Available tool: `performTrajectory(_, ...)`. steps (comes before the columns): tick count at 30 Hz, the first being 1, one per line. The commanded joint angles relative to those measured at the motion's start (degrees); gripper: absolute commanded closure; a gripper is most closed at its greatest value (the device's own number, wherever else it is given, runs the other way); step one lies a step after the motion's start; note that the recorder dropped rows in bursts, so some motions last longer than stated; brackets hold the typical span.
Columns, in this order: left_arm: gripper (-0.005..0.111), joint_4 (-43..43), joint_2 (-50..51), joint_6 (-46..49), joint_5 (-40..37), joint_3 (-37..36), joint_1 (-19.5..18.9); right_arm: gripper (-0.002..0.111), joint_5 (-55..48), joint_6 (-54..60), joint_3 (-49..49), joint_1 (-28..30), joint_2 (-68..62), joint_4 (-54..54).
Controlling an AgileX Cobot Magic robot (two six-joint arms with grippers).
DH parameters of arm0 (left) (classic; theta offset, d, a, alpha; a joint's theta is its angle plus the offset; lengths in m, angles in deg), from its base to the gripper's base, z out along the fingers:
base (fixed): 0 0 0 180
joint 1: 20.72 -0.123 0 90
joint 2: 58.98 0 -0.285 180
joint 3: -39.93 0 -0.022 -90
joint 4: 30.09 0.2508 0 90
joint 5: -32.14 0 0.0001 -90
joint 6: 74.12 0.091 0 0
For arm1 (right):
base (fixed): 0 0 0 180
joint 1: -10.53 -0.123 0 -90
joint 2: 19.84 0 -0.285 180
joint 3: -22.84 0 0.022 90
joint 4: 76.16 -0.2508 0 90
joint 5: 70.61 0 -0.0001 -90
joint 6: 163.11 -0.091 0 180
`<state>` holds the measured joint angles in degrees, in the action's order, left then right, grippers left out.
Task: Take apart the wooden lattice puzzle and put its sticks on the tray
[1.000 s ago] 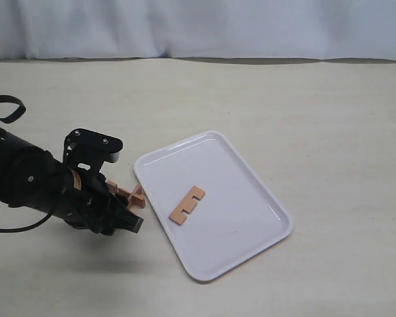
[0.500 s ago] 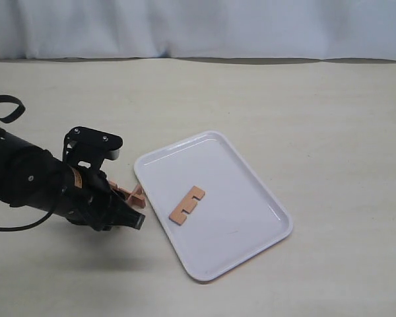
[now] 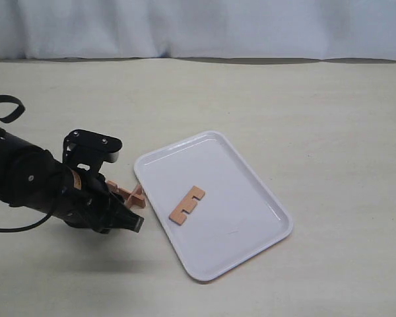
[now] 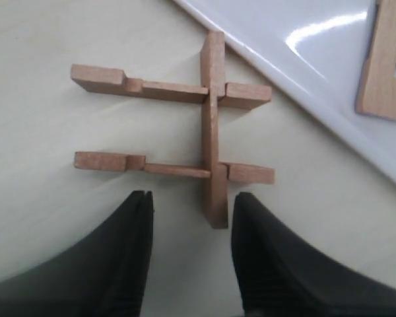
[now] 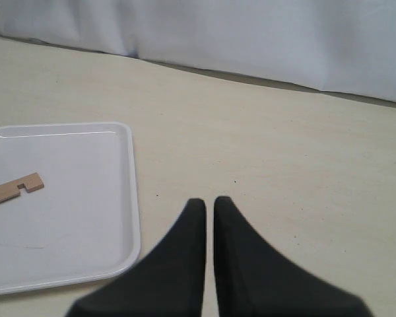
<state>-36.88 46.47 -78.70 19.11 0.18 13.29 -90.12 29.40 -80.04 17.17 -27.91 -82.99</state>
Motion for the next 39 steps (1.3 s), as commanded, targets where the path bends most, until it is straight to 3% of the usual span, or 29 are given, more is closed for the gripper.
performTrajectory(1,0.069,-2.39,0.13,-0.17,-0.04,-0.06,0.21,0.104,-0.07,0.18,0.1,-0.12,0.29,0.1)
performTrajectory(8,0.069,-1.88,0.13,-0.21,2.85,-0.06,4.01,0.104,-0.07,0.18,0.1,-0.12,0.29,0.1)
performTrajectory(23,0.069,0.08,0.13,-0.21,2.45,-0.06,3.87,0.104,-0.07,0.18,0.1,-0.12,0.29,0.1)
performTrajectory(29,0.085,0.43,0.13,-0.21,2.5,-0.06,3.87,0.104,-0.07,0.18,0.1,-0.12,0.29,0.1)
performTrajectory(39,0.085,1.7,0.13,-0.21,2.62,-0.06,3.87,0.104,-0.07,0.18,0.1,-0.12,0.29,0.1)
